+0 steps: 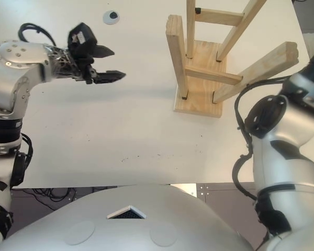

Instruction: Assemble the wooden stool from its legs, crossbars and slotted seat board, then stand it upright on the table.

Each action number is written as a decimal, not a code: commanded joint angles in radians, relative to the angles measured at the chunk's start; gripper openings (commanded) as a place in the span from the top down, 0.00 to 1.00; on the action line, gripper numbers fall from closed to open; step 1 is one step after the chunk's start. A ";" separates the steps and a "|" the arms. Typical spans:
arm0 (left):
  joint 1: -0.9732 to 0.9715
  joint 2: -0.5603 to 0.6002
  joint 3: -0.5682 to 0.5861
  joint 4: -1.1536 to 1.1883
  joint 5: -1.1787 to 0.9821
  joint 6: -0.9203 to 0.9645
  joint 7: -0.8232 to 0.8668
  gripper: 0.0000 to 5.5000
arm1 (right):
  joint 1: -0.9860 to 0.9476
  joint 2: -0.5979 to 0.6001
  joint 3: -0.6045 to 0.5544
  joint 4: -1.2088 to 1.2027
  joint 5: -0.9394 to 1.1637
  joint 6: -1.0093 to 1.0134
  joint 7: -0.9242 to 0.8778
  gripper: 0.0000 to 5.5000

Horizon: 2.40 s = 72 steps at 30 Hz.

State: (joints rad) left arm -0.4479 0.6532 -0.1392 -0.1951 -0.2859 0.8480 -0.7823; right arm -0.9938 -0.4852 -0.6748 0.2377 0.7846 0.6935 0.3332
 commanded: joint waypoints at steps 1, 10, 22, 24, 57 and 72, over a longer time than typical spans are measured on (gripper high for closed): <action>0.088 -0.135 0.122 -0.025 -0.019 -0.022 0.169 0.50 | 0.221 -0.154 0.062 0.002 -0.236 -0.171 -0.016 0.75; 0.231 -0.481 0.174 -0.054 -0.040 -0.062 0.480 0.80 | 0.844 -0.004 0.576 -0.103 -0.667 -0.254 -0.025 1.00; 0.164 -0.494 0.154 0.154 0.000 -0.087 0.513 0.99 | 0.793 0.131 0.921 -0.090 -0.840 -0.280 0.036 1.00; 0.178 -0.487 0.143 0.161 0.003 -0.052 0.513 0.99 | 0.747 0.162 0.948 -0.044 -0.854 -0.291 0.045 1.00; 0.174 -0.543 0.216 -0.446 -0.186 0.469 0.639 0.99 | 0.556 0.353 1.009 -0.460 -0.818 0.029 -0.088 1.00; 0.135 -0.158 0.464 -0.211 -0.129 0.309 0.492 0.99 | 0.605 0.283 0.900 -0.374 -0.818 -0.034 -0.039 1.00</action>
State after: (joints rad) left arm -0.2272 0.4814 0.2449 -0.4584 -0.4098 1.2132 -0.2906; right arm -0.3976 -0.1825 0.2610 -0.1355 -0.0515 0.6775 0.2811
